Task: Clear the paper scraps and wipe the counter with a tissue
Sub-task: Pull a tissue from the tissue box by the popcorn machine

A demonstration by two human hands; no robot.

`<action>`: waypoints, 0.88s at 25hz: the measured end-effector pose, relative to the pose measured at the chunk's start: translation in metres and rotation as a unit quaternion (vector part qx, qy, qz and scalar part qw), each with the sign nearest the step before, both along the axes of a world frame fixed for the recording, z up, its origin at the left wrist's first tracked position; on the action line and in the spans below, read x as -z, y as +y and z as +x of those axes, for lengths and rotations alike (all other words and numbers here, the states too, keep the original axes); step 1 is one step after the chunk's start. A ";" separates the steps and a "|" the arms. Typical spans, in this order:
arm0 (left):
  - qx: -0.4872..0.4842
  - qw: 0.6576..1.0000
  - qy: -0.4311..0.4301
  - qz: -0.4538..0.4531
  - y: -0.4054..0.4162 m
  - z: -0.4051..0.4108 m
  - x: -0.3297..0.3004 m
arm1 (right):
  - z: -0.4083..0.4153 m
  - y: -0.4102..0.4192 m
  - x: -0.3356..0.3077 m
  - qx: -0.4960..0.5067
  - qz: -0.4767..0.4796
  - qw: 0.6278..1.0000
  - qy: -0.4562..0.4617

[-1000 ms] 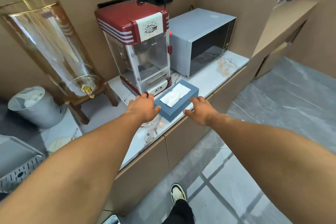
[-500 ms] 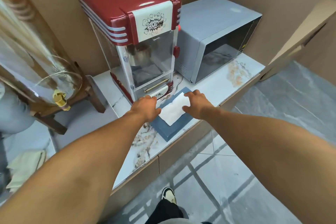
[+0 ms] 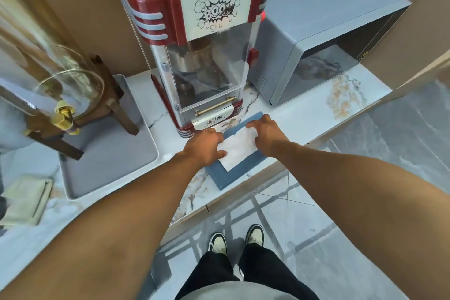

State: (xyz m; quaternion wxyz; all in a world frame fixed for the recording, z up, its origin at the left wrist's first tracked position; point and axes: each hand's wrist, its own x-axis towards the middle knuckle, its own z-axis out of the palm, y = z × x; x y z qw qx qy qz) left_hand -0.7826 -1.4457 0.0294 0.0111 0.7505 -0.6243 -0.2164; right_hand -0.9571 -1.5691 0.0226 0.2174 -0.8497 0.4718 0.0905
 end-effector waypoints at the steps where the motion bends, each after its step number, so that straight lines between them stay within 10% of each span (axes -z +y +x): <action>1: -0.009 1.000 0.008 -0.003 0.000 -0.001 0.003 | -0.001 -0.001 0.002 0.001 0.002 1.000 -0.006; 22: -0.073 0.996 0.031 -0.027 -0.006 0.002 -0.002 | -0.007 -0.012 -0.021 0.005 -0.003 0.997 -0.079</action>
